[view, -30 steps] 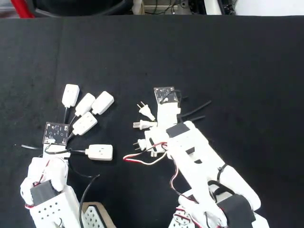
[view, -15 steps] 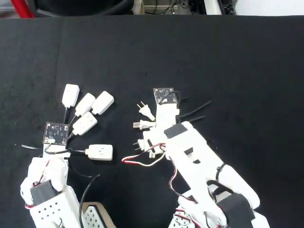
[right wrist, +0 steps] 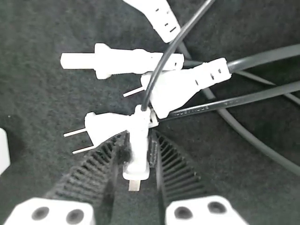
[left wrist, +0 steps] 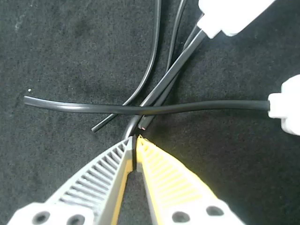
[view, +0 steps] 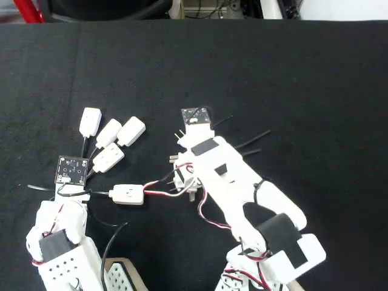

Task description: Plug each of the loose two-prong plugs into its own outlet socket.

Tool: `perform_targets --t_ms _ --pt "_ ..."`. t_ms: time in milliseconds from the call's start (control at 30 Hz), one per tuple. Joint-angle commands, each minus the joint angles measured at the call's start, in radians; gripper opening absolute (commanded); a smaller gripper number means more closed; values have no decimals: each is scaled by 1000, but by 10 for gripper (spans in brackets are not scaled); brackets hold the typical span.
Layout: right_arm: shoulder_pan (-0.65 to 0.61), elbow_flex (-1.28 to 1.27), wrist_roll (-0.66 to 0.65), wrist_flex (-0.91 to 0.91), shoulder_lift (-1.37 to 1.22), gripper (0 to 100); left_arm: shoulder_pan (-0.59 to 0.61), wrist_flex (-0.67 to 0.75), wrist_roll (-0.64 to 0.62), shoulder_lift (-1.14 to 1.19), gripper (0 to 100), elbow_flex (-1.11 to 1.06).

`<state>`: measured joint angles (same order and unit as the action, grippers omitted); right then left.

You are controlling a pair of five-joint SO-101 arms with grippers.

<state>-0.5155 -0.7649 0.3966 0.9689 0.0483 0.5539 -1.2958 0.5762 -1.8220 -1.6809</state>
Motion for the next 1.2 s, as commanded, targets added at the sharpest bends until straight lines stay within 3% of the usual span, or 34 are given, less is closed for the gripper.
perform_targets --t_ms 0,233,633,900,1033,1167 --pt "-23 5 2 8 -38 11 -7 -12 -3 0 30 -19" --pt "-21 -53 -83 8 120 11 -7 -12 -3 0 30 -19" --pt "64 -280 -129 -15 806 11 -1 -12 0 0 30 -19" --pt "63 -458 -109 -324 1207 11 -15 40 -6 -2 30 1" --pt "-35 -578 0 -505 1357 11 -157 149 -55 -2 30 84" --pt "-206 -693 2 -683 1457 11 -415 358 -242 -2 30 130"
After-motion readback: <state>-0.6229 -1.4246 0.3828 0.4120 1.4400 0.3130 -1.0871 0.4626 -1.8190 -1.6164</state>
